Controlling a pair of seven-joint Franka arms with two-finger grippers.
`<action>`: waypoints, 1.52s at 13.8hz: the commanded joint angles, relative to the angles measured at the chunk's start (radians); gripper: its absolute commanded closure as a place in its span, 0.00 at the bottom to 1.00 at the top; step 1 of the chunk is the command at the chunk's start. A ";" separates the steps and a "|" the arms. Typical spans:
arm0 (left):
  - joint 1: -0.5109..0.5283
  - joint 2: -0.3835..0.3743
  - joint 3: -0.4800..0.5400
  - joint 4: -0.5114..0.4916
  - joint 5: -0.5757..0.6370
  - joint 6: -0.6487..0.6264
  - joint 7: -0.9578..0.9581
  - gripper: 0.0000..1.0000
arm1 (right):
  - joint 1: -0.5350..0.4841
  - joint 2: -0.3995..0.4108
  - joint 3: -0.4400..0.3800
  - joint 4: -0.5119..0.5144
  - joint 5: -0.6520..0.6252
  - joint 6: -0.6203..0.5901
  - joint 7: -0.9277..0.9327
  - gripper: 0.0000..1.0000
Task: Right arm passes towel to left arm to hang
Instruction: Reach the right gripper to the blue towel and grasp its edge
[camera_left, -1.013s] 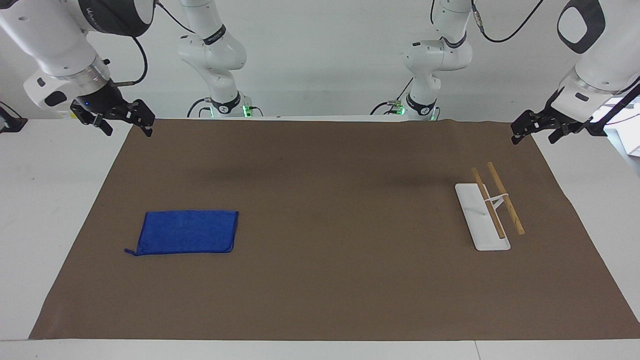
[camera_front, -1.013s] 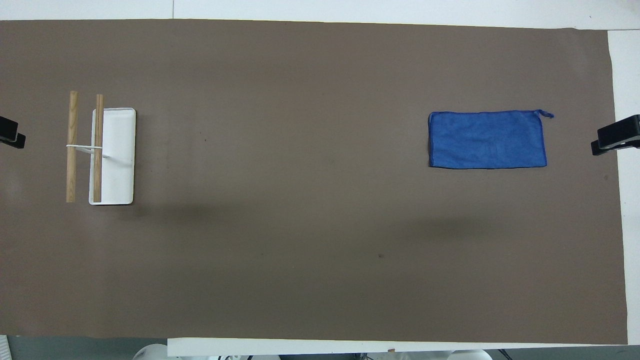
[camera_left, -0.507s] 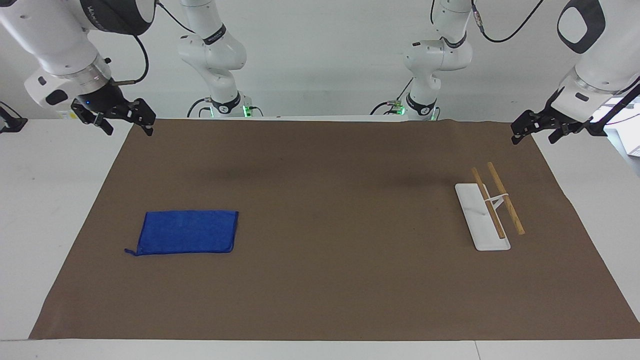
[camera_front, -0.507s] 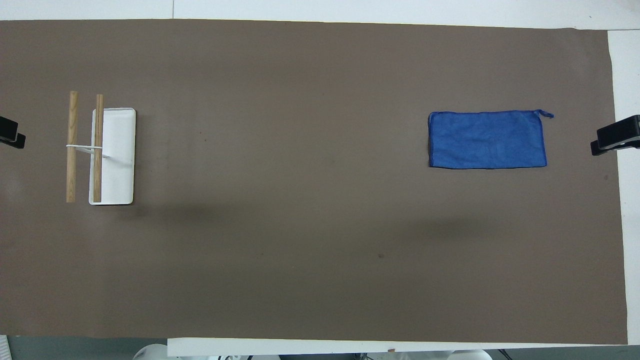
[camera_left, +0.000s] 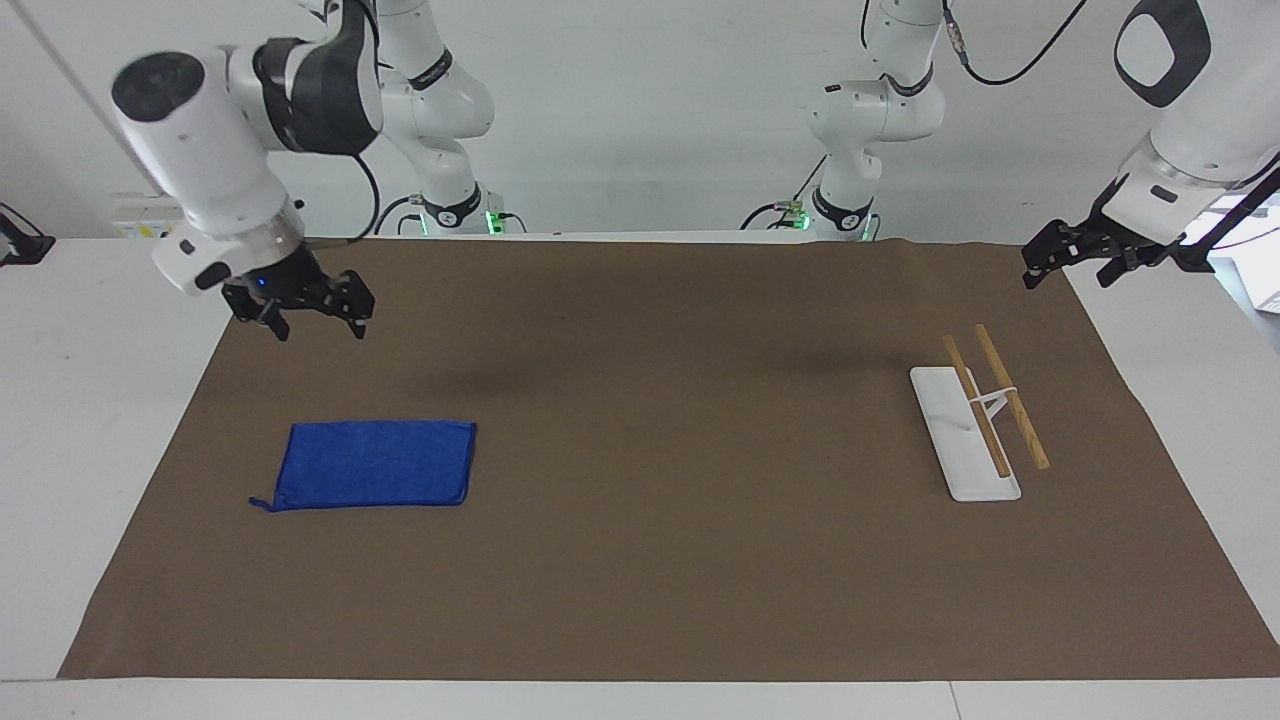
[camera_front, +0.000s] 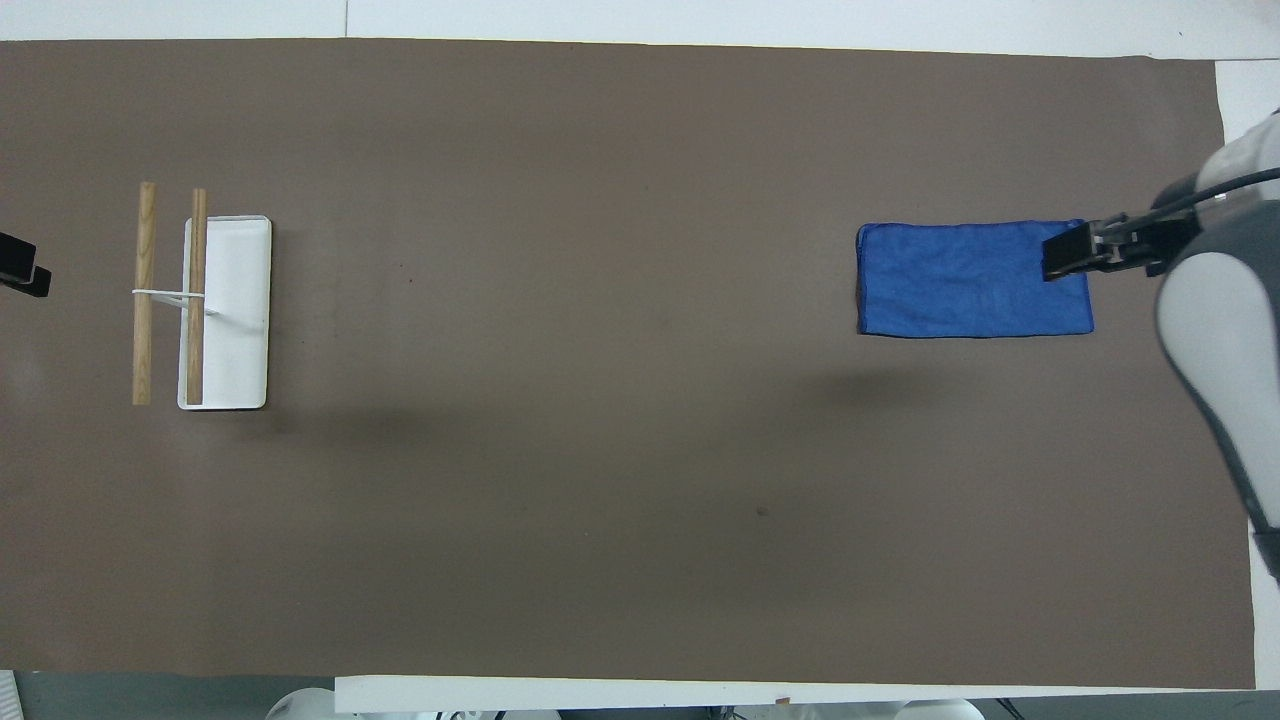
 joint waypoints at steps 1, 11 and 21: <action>0.000 -0.025 0.002 -0.022 0.014 -0.008 0.007 0.00 | -0.013 0.024 0.004 -0.185 0.011 0.203 0.005 0.00; -0.009 -0.023 0.002 -0.022 0.014 -0.007 0.008 0.00 | -0.022 0.187 0.002 -0.280 0.006 0.472 -0.013 0.11; -0.006 -0.023 0.003 -0.022 0.018 -0.007 -0.012 0.00 | -0.013 0.193 0.002 -0.243 -0.006 0.402 -0.067 1.00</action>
